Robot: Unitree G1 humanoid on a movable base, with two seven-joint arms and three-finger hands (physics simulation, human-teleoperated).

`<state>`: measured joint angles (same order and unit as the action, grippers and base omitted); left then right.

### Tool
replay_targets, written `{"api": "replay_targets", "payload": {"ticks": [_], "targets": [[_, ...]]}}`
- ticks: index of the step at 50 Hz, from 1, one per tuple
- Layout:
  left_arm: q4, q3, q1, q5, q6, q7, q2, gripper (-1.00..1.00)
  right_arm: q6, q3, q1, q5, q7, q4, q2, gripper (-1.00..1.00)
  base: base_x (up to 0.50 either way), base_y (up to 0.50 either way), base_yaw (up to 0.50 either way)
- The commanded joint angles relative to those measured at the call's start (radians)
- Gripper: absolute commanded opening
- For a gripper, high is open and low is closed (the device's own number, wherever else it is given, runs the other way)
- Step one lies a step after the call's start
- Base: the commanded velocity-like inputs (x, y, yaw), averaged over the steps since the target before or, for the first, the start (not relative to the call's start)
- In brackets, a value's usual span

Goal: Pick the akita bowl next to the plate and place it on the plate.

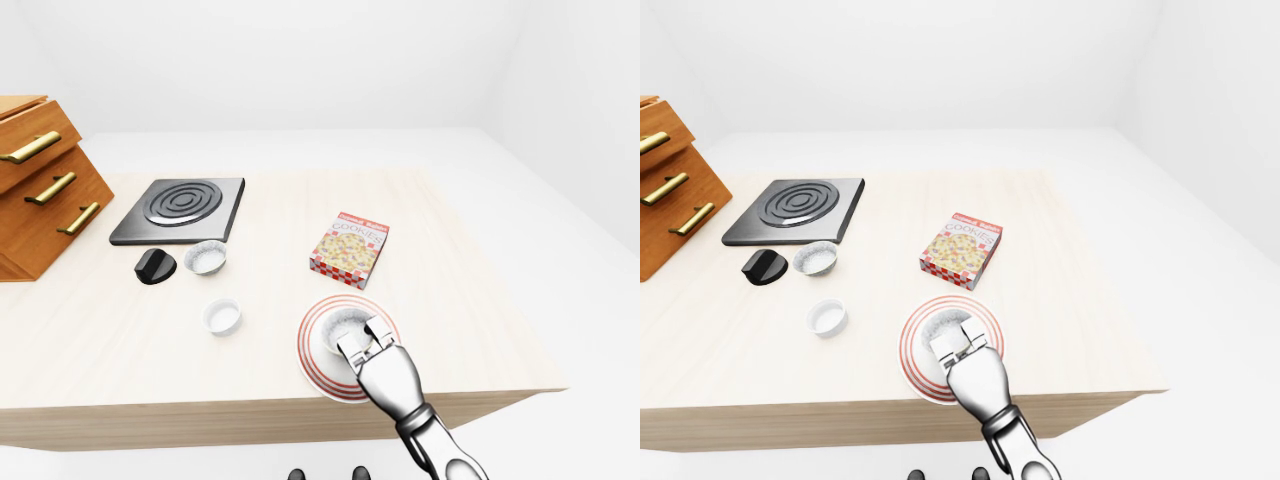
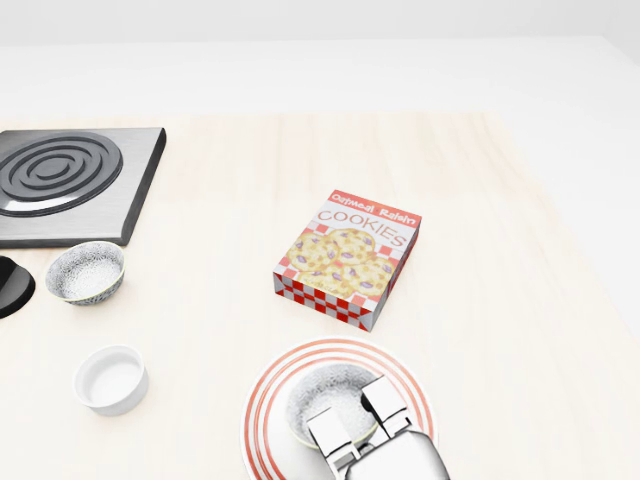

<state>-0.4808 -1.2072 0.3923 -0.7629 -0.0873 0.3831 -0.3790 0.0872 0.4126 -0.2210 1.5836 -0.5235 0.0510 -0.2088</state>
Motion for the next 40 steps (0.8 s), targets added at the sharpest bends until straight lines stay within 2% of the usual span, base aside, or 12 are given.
{"api": "replay_targets", "payload": {"ticks": [1,22,23,24,25,29,34,35,36,37,40], "targets": [[-0.002,0.004,0.000,-0.003,0.000,-0.001,-0.002,1.00,0.000,-0.011,0.022,-0.038,0.000,0.011,0.009,-1.00,0.00,0.00,0.00],[-0.021,0.013,-0.002,-0.006,0.000,-0.001,-0.009,1.00,0.000,-0.032,0.009,-0.040,0.000,-0.021,0.003,-1.00,0.00,0.00,0.00],[-0.017,0.014,-0.001,-0.006,0.000,-0.004,-0.008,1.00,0.000,-0.039,-0.006,-0.066,0.000,-0.043,-0.001,-0.65,0.00,0.00,0.00],[-0.010,0.017,-0.002,-0.002,0.000,-0.010,-0.005,1.00,0.000,-0.046,-0.024,-0.081,0.000,-0.085,-0.010,0.91,0.00,0.00,0.00],[-0.008,0.019,-0.004,0.001,0.000,-0.012,-0.003,1.00,0.000,-0.051,-0.037,-0.089,0.000,-0.110,-0.017,1.00,0.00,0.00,0.00],[-0.005,0.016,-0.003,0.002,0.000,-0.013,-0.004,1.00,0.000,-0.092,-0.080,-0.137,0.000,-0.197,-0.037,1.00,0.00,0.00,0.00],[0.023,0.022,-0.010,0.018,0.000,-0.033,0.005,1.00,0.000,-0.197,-0.140,-0.301,0.000,-0.340,-0.051,1.00,0.00,0.00,0.00],[0.028,0.023,-0.011,0.024,0.000,-0.036,0.005,1.00,0.000,-0.218,-0.149,-0.327,0.027,-0.368,-0.050,1.00,0.00,0.00,0.00],[0.029,0.022,-0.013,0.027,0.000,-0.037,0.006,1.00,0.000,-0.242,-0.160,-0.360,0.071,-0.400,-0.044,1.00,0.00,0.00,0.00],[0.031,0.023,-0.015,0.030,0.000,-0.038,0.007,1.00,0.000,-0.264,-0.185,-0.453,0.199,-0.447,-0.046,1.00,0.00,0.00,0.00],[0.030,0.025,-0.018,0.043,0.000,-0.043,0.007,1.00,0.000,-0.342,-0.246,-0.644,0.469,-0.560,-0.060,1.00,0.00,0.00,0.00]]}}
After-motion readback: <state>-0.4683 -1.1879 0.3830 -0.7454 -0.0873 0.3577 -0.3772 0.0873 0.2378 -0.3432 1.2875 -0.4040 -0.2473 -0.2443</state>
